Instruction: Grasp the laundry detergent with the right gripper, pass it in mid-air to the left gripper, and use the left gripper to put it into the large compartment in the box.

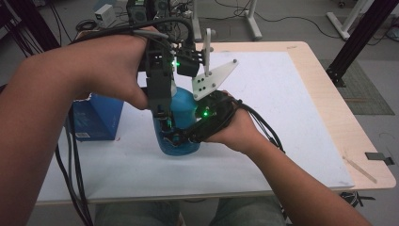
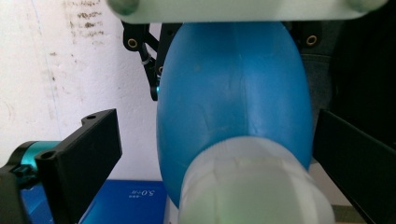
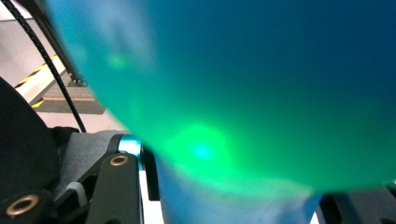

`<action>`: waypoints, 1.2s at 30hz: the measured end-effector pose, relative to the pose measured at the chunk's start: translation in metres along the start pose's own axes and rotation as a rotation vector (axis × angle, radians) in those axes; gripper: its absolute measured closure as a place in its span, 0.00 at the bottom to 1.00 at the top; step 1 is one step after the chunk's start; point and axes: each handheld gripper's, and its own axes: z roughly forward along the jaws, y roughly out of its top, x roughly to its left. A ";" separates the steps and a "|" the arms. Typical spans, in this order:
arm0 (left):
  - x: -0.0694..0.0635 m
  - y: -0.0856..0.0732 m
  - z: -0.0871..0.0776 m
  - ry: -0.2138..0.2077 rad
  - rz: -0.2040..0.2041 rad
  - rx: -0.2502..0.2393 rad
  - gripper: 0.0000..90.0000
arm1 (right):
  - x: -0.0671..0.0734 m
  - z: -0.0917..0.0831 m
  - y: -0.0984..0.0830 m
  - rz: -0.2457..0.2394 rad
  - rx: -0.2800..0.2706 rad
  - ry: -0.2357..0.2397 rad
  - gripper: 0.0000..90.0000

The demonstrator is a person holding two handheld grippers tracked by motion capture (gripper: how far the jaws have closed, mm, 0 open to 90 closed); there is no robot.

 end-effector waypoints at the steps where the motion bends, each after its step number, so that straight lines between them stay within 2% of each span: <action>1: 0.000 0.001 0.002 0.002 -0.012 0.008 0.02 | 0.000 0.000 0.001 0.001 -0.003 0.001 0.52; 8: 0.001 0.002 0.004 0.001 -0.022 0.019 0.03 | -0.001 0.000 0.002 0.001 0.000 -0.001 0.52; 10: 0.001 0.001 0.003 -0.004 -0.027 0.020 0.09 | -0.001 0.000 0.002 0.007 0.002 -0.002 0.52; 12: 0.001 0.001 0.003 -0.004 -0.027 0.020 0.09 | 0.000 0.000 0.002 0.009 0.002 0.000 0.52; 13: 0.001 0.000 0.002 0.008 -0.033 0.017 0.09 | -0.001 0.000 0.002 0.010 0.002 -0.002 0.52; 17: 0.001 0.000 0.001 0.012 -0.038 0.010 0.09 | -0.001 0.000 0.002 0.010 -0.005 -0.003 0.52; 23: 0.001 0.002 0.000 0.010 -0.033 0.006 0.17 | -0.002 -0.001 0.002 0.016 -0.014 -0.003 0.52; 29: 0.001 0.004 0.000 0.010 -0.035 0.007 0.17 | -0.002 -0.001 0.002 0.024 -0.010 -0.002 0.52; 36: 0.002 0.005 0.000 0.010 -0.030 0.011 0.22 | -0.003 -0.001 0.002 0.023 -0.015 0.001 0.52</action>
